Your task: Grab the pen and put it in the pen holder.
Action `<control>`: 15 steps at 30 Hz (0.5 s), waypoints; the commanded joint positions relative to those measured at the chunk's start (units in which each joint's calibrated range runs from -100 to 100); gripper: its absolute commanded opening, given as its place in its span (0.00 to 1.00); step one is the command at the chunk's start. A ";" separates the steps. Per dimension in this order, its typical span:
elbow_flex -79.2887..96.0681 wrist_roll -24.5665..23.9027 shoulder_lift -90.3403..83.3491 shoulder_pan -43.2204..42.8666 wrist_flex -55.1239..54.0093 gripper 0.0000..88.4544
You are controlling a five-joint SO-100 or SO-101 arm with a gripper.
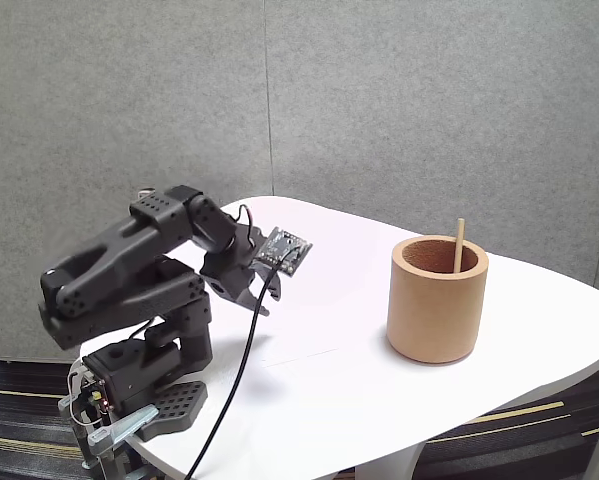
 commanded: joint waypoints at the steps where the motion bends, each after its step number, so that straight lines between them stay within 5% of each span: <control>1: 4.15 0.13 -5.39 -0.11 0.08 0.12; 15: 12.27 -0.19 -6.04 0.55 -0.59 0.12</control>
